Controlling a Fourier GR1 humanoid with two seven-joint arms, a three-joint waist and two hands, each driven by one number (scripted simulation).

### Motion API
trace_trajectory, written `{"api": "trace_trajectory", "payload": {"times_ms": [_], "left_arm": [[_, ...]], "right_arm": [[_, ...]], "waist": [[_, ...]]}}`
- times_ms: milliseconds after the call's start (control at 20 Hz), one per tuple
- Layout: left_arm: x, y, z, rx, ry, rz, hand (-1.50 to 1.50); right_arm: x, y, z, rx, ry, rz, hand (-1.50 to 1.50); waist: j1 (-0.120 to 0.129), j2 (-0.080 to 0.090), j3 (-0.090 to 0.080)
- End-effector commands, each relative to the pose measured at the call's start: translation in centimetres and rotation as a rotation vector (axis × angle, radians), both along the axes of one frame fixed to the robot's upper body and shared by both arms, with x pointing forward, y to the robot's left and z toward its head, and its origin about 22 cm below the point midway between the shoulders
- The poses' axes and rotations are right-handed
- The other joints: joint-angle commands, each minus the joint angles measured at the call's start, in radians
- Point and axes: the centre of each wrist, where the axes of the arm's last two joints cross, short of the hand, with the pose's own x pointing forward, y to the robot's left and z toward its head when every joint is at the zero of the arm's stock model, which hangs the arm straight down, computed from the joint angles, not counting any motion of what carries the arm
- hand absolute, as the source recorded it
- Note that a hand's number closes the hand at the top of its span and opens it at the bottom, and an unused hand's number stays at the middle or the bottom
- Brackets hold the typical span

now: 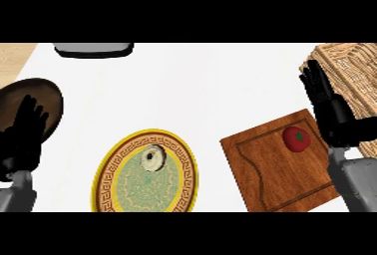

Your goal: Pick the tomato from the cutting board and place it in the basket

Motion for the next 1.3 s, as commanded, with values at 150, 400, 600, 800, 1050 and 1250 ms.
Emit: {"api": "trace_trajectory", "payload": {"times_ms": [150,400,600,800,1050,1250], "left_arm": [[-1.2,-5.0,1.4,0.063,-0.195,-0.189,0.0],[-1.9,-7.7,-0.3,0.014,-0.248,-0.335,0.0],[-2.4,-8.9,0.1,0.029,-0.265,-0.351,0.0],[-2.6,-8.8,-0.7,0.041,-0.253,-0.314,0.0],[-2.6,-8.3,-0.3,0.058,-0.264,-0.313,0.0],[-2.0,-9.3,-0.3,0.033,-0.275,-0.33,0.0]], "right_arm": [[-2.5,-6.7,2.5,0.042,-0.051,0.075,1.5],[-5.8,-0.3,1.1,-0.075,-0.179,0.432,1.5],[-7.3,5.2,-0.8,-0.155,-0.124,0.103,-1.5],[-7.9,1.8,1.1,-0.376,-0.058,-0.15,-1.5],[-7.7,-2.7,6.4,-0.718,0.043,-0.373,-1.5],[-8.0,-3.4,11.4,-0.98,0.218,-0.334,-1.5]], "waist": [[-0.007,-0.011,-0.006],[-0.018,-0.013,-0.008],[-0.003,-0.01,-0.009],[-0.025,-0.014,-0.012],[-0.038,-0.018,-0.018],[-0.031,-0.012,-0.017]]}}
